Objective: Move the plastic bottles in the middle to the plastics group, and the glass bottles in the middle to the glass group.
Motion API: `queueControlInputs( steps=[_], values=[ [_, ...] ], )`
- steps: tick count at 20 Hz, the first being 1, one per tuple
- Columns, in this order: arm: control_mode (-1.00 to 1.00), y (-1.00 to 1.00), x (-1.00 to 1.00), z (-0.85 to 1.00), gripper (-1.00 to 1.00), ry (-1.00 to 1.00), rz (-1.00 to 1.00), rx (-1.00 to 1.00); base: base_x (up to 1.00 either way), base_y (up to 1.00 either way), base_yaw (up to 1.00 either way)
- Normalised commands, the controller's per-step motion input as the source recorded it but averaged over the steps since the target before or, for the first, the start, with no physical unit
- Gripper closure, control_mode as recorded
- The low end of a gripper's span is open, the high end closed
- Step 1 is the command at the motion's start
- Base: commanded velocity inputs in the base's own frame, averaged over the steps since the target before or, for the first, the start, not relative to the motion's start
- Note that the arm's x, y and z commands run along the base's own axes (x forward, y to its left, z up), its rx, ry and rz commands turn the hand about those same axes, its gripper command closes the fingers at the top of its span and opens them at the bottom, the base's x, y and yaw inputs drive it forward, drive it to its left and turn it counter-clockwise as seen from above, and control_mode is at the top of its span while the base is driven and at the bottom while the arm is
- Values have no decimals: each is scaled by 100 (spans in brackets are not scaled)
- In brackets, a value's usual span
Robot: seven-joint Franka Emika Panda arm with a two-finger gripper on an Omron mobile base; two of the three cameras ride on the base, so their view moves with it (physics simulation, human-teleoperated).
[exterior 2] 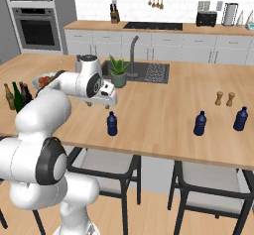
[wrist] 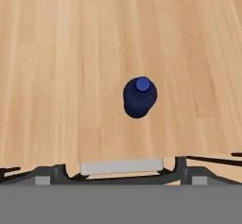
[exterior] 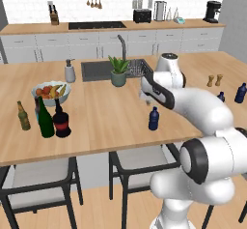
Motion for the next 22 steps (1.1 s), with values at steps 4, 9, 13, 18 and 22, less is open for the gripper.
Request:
queueControlInputs(
  steps=[4,9,13,18,22],
  values=[
    [-100,-23,3,-49,-100,-10,-1,-4,0,0,0],
    [-100,-27,19,-19,-100,2,0,0,0,0,0],
    [-100,-21,27,-20,-100,0,0,0,0,0,0],
    [-100,-1,30,-23,-100,0,0,0,0,0,0],
    [-100,0,37,-18,-100,0,0,0,0,0,0]
  ],
)
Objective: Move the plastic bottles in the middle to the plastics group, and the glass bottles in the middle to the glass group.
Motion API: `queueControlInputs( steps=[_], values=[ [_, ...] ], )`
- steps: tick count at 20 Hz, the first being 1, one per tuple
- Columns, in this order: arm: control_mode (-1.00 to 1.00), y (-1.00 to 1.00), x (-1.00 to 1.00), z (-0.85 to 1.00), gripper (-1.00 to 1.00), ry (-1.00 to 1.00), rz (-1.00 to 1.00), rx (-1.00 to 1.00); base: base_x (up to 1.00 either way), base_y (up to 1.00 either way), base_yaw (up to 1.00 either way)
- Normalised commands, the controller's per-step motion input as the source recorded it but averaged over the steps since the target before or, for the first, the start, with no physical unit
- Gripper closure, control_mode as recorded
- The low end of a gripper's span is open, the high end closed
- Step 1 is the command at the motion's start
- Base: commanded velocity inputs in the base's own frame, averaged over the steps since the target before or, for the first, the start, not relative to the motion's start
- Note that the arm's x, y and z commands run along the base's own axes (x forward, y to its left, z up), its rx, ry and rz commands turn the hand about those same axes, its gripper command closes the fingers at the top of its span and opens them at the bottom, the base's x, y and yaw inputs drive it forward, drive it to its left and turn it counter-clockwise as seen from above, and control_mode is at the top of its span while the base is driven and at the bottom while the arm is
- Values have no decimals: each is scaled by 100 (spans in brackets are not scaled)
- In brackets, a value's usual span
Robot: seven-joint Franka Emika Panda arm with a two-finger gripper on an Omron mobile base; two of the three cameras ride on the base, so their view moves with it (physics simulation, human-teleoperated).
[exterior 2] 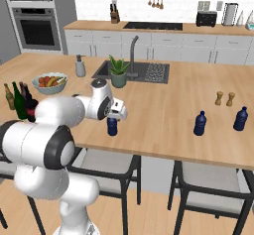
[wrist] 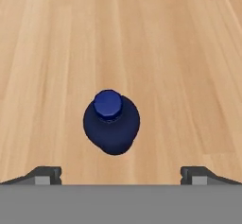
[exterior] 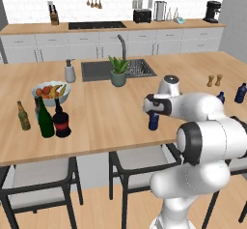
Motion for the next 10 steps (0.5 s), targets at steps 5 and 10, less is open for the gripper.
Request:
queueControlInputs(
  steps=[5,10],
  values=[
    [-100,0,33,-6,-100,0,0,0,0,0,0],
    [-100,0,10,-6,-100,0,0,0,0,0,0]
  ],
)
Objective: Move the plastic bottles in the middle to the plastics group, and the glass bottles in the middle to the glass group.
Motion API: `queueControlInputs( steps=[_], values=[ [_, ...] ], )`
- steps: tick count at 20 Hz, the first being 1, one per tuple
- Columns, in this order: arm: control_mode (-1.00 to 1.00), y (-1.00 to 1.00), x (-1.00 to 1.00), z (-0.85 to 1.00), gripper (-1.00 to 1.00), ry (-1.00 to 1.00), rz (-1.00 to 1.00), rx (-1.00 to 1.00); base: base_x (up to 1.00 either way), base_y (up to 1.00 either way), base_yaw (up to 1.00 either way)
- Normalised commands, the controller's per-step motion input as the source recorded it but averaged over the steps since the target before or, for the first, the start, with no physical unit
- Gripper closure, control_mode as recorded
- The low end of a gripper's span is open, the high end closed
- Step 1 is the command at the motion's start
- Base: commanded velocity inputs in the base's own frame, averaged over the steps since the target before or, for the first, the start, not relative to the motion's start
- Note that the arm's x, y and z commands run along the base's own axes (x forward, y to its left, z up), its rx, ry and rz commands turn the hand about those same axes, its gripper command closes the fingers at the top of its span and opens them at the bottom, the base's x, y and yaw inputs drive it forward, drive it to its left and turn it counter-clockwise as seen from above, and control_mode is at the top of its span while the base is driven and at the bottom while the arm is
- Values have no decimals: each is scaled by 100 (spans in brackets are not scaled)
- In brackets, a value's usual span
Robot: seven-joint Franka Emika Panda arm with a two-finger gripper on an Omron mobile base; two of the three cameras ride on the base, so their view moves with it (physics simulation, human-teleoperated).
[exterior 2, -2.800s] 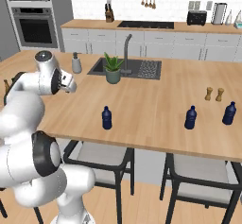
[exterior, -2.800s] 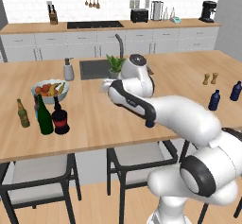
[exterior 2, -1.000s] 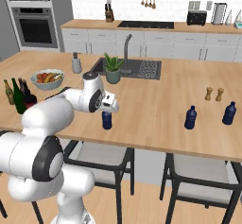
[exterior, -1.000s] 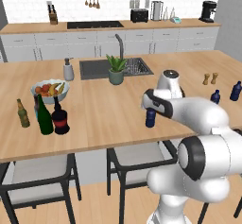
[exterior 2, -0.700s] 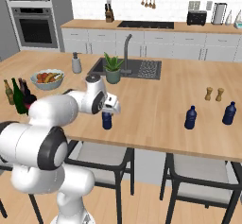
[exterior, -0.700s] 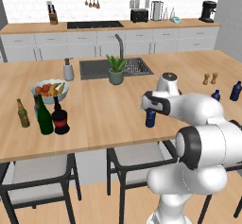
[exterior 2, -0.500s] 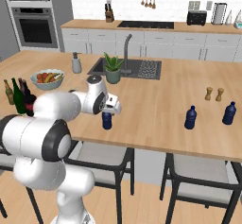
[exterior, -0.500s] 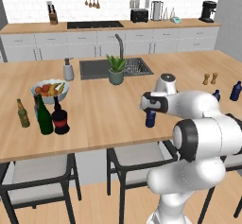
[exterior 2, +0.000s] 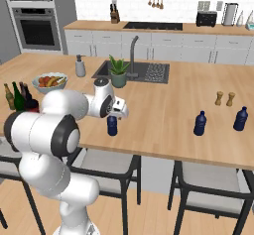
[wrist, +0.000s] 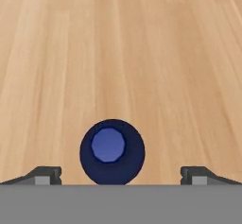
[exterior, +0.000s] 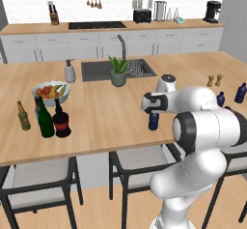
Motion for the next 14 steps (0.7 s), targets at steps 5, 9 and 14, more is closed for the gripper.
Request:
queueControlInputs(
  steps=[5,9,14],
  values=[
    [-100,0,12,-11,-100,0,0,0,0,0,0],
    [-100,0,14,-5,-100,0,0,1,0,0,0],
    [-100,0,5,-5,-100,0,0,0,0,0,0]
  ],
)
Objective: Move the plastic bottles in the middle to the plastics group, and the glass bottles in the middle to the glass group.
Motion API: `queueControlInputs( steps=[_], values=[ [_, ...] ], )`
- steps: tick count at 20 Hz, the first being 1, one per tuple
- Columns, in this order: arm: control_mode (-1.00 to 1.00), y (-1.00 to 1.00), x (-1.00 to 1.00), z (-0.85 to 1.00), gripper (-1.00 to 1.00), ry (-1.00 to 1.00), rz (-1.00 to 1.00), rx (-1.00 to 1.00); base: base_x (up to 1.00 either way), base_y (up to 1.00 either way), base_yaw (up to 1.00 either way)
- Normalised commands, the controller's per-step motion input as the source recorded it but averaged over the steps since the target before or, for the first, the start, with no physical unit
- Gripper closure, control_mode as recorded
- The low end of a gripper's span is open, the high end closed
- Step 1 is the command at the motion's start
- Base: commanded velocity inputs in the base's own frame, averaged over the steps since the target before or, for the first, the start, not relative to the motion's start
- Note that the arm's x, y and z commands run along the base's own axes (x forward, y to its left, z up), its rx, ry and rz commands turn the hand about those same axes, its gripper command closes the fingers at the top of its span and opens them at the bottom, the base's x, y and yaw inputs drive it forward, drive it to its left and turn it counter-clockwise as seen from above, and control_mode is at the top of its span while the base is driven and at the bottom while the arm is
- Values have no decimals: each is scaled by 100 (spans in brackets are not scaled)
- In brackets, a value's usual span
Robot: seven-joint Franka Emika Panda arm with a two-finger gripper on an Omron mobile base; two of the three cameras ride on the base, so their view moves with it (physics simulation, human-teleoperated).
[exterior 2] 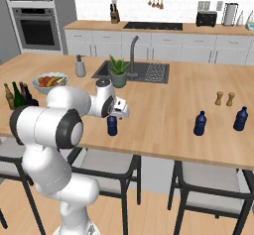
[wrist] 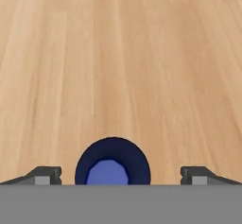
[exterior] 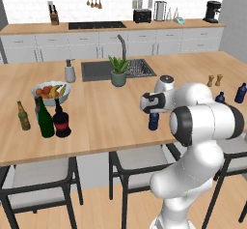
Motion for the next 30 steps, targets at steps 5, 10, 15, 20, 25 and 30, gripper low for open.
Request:
queueControlInputs(
  steps=[5,10,15,20,25,30],
  values=[
    [-100,0,3,-7,-100,0,0,0,0,0,0],
    [-100,0,1,-4,100,-1,0,1,0,0,0],
    [-100,0,1,-2,100,-2,0,2,0,0,0],
    [-100,-30,-14,13,100,-12,0,1,0,0,0],
    [-100,-52,-34,37,100,-3,0,0,0,0,0],
    [-100,-66,-34,40,100,2,0,0,0,0,0]
  ],
)
